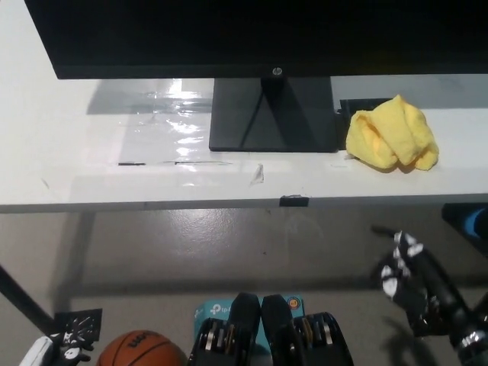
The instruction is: The robot uses its right hand to pick up the cloth kept in the middle of the desk and use it to wipe the monitor in the middle of the desk by swiping its screen twice
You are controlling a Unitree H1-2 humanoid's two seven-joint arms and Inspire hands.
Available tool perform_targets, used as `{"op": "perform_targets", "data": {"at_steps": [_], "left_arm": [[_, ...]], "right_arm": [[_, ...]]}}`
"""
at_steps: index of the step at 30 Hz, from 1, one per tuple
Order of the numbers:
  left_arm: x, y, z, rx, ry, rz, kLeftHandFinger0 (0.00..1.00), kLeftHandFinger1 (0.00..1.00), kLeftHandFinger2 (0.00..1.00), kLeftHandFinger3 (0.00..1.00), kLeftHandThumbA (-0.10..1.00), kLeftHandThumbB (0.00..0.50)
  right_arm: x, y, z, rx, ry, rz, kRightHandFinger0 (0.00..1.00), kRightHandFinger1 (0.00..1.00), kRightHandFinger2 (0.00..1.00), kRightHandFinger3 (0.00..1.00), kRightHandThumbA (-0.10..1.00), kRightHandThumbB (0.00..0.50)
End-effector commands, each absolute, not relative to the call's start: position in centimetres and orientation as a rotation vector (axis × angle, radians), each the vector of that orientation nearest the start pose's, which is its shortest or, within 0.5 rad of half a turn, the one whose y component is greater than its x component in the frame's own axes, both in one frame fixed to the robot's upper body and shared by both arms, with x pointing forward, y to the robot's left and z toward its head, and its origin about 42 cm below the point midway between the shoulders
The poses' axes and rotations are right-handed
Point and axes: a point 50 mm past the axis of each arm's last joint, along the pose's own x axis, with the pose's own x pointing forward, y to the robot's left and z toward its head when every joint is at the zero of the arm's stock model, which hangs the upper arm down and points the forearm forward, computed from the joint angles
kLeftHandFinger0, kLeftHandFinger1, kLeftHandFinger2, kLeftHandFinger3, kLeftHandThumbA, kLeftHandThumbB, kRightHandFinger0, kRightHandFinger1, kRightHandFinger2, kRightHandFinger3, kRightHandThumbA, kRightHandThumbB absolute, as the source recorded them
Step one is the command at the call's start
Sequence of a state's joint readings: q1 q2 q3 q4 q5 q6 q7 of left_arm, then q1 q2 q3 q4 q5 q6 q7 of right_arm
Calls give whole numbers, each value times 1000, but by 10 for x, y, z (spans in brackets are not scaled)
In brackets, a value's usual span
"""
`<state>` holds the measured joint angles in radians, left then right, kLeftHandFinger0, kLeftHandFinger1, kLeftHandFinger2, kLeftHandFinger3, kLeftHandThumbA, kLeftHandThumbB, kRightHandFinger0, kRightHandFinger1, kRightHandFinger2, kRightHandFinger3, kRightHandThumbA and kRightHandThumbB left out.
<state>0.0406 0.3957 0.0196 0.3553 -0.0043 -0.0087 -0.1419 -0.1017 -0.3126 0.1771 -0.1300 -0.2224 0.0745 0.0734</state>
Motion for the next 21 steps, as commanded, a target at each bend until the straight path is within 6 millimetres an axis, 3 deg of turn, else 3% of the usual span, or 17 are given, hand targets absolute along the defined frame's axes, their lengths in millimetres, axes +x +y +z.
{"op": "perform_targets", "data": {"at_steps": [1,3,6,8,9,10,11,12,15,21], "left_arm": [[249,381,30,364,354,-69,493,559,669,802,398,297],[249,380,30,369,355,-71,485,551,667,802,395,284],[248,380,29,365,355,-72,500,563,672,809,377,278],[247,380,29,362,357,-73,507,570,674,810,389,284],[246,380,29,363,359,-73,508,571,675,811,394,287],[246,380,29,364,360,-72,508,571,675,813,396,287],[246,380,30,372,361,-70,496,562,672,813,399,287],[246,379,30,369,366,-65,495,562,668,810,392,290],[248,381,33,377,362,-63,502,568,668,814,388,277],[250,381,34,377,352,-66,488,557,668,803,384,279]], "right_arm": [[326,-233,250,-499,-391,202,167,258,462,979,125,149],[328,-228,277,-509,-440,199,194,299,558,1000,206,205],[333,-224,302,-574,-498,178,204,335,633,1000,312,233],[342,-223,318,-675,-547,143,508,677,796,1000,392,248],[350,-224,323,-692,-536,133,637,796,873,1000,394,252],[352,-225,324,-698,-533,130,687,834,899,1000,395,254],[364,-227,330,-730,-513,116,851,1000,1000,1000,445,255],[371,-228,333,-745,-494,109,936,1000,1000,1000,462,256],[383,-229,338,-757,-483,104,998,1000,1000,1000,445,254],[413,-229,333,-803,-410,76,1000,1000,1000,1000,410,234]]}}
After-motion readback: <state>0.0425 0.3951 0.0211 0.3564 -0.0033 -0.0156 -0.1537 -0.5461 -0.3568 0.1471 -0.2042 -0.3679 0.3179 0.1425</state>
